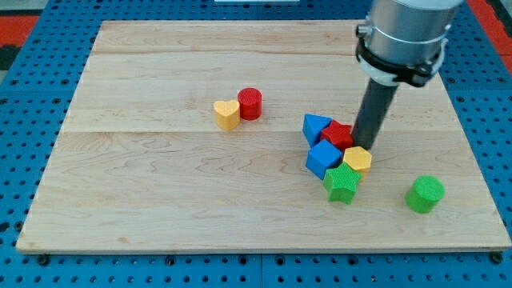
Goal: Separate the blue triangle from red star
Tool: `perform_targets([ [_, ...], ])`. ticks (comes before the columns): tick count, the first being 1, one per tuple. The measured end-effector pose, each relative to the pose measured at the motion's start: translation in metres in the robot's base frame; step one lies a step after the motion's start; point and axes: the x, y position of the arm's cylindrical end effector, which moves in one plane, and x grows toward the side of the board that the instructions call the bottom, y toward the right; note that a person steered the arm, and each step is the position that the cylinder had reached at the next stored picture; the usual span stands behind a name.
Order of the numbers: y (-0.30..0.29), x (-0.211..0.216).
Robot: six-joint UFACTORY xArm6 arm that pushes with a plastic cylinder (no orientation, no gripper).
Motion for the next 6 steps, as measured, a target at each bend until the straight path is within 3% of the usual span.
perform_targets([
  [4,-0.076,-0.079],
  [6,-0.101,-0.026],
])
